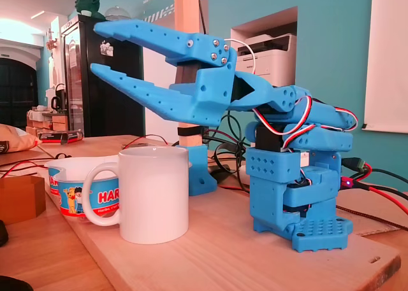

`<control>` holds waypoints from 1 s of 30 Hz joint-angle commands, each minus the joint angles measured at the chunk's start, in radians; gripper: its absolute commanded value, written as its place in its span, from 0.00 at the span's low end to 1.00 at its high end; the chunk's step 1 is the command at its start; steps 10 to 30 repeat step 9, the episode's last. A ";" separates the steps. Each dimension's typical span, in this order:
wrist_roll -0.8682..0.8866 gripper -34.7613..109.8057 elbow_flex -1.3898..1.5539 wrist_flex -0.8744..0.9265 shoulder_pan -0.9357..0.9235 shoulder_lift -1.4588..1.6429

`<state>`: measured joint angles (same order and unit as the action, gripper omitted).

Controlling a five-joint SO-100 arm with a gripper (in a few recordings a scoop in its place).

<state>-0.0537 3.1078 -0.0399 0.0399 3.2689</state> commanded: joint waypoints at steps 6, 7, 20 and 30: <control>-0.003 0.33 0.037 -0.020 0.012 0.048; -0.003 0.33 0.037 -0.020 0.014 0.048; -0.003 0.33 0.037 -0.020 0.009 0.048; -0.003 0.33 0.037 -0.020 0.009 0.048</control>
